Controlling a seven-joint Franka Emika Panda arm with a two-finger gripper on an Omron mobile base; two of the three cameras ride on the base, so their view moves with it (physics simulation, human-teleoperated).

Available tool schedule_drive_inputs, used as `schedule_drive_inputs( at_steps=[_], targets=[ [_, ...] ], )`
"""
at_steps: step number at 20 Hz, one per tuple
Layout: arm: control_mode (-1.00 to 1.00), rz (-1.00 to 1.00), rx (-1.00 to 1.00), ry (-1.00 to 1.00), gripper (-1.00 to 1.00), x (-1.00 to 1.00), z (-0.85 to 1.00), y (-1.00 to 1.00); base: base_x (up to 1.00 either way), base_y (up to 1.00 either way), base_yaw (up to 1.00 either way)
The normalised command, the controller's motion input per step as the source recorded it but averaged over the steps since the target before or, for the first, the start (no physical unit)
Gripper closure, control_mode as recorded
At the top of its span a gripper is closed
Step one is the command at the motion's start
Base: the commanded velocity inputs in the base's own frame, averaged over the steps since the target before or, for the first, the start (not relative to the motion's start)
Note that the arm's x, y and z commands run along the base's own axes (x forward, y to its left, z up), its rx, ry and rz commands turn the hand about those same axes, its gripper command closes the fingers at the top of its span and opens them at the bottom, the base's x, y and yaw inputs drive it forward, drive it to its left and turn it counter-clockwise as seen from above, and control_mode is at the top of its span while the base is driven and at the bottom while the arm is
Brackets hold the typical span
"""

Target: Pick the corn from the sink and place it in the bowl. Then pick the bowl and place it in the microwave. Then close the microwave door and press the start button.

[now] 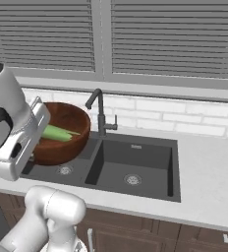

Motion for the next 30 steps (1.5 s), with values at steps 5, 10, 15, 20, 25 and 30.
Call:
schedule_drive_inputs(
  at_steps=[5, 10, 15, 20, 25, 30],
  targets=[
    [1.00, 0.00, 0.01, 0.00, 1.00, -0.14, 0.00, 0.00, -0.41, 0.00, 0.00],
    [1.00, 0.00, 0.00, 0.00, 1.00, 0.00, 0.00, 0.00, -0.82, -0.16, -0.08],
    [1.00, 0.00, 0.00, 0.00, 1.00, 0.00, 0.00, 0.00, -0.31, -0.30, -0.69],
    [1.00, 0.00, 0.00, 0.00, 1.00, 0.00, 0.00, 0.00, 0.00, 0.00, -1.00],
    [1.00, 0.00, 0.00, 0.00, 1.00, 0.00, 0.00, 0.00, 0.00, 0.00, -1.00],
    [1.00, 0.00, 0.00, 0.00, 1.00, 0.00, 0.00, 0.00, 0.00, 0.00, -1.00]
  ],
)
